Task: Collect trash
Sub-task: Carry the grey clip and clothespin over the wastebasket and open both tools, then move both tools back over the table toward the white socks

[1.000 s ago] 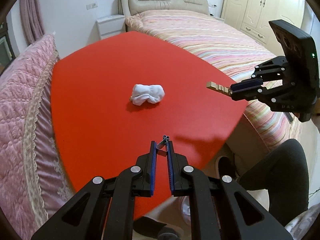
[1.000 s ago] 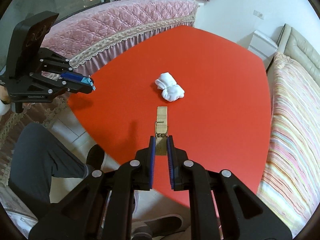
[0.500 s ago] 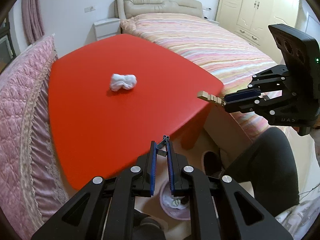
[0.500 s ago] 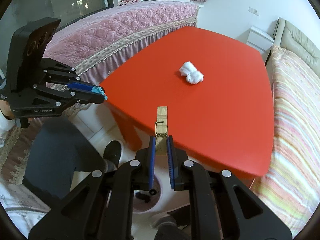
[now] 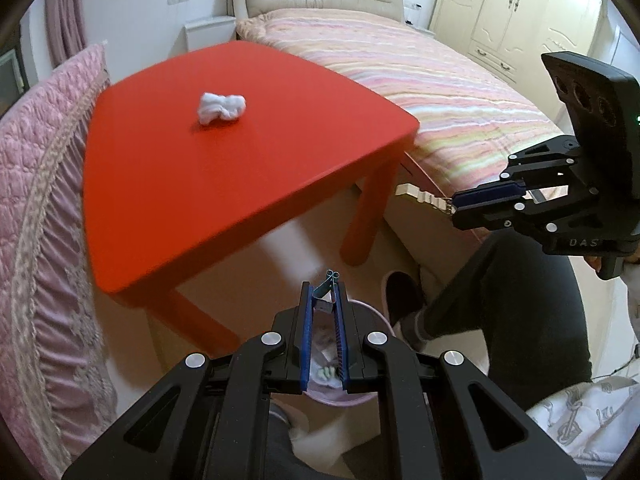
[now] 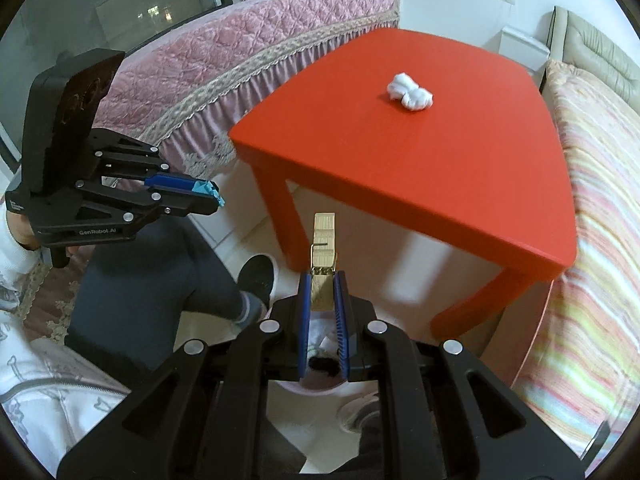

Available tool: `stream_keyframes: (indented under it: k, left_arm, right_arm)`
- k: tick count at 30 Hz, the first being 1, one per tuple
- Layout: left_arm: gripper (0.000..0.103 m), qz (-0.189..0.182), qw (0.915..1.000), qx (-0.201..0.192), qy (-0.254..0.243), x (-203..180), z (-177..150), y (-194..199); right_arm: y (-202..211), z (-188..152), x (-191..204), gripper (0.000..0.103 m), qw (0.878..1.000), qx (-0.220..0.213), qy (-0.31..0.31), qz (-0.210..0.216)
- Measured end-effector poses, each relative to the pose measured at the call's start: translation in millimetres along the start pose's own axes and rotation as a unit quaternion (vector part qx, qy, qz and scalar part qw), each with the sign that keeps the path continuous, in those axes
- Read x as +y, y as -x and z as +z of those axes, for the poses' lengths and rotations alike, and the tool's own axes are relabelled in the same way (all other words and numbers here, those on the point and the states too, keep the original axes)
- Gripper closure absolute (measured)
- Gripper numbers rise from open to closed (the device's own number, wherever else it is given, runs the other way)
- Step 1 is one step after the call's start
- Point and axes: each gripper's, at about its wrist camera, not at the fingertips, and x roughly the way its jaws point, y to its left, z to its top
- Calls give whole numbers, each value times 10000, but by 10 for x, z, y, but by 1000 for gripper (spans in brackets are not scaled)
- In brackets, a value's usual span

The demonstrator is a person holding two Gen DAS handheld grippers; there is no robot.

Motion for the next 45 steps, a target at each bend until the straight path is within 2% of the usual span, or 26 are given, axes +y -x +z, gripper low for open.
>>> stream_keyframes:
  k: [21,31,33,34,35,36,37,38,40,45]
  left_arm:
    - [92,-169,9998,52,-78,-172,-72,35]
    - [92,-210,9997,52,-147,-223,-85,42]
    - [83,-242,9996,52,-163,-238,-84,33]
    - [76,-227,9996,49,-160,-238,-85,27]
    - [52,-185,9997,28,-149,-228,-89,28]
    - [28,-135,9998,-19,-116,-215,-95,34]
    - [19,-69,9999,-68,-85,-201,-98,45]
    - [13,-4,9999,-112,-67,-190,-99,56]
    - [9,147,9999,-73,2,-146,-101,50]
    - [8,242,9995,-11,181,-56,-110,46]
  right_arm:
    - [4,-123,109,92,9999,92,-20,113]
    - [-9,-131,155,91,9993,111,-5,348]
    - [-29,-132,157,91,9992,139,-32,365]
    - [-40,-131,158,87,9993,154,-31,344]
    - [-48,-130,154,68,9995,149,-43,293]
    - [-44,-130,146,55,9996,116,-72,256]
    - [-33,-134,142,33,9997,74,-87,212]
    - [-21,-136,136,22,9998,30,-94,165]
    - [-17,-130,109,11,9999,20,-148,68]
    - [-23,-125,56,8,9996,31,-266,30]
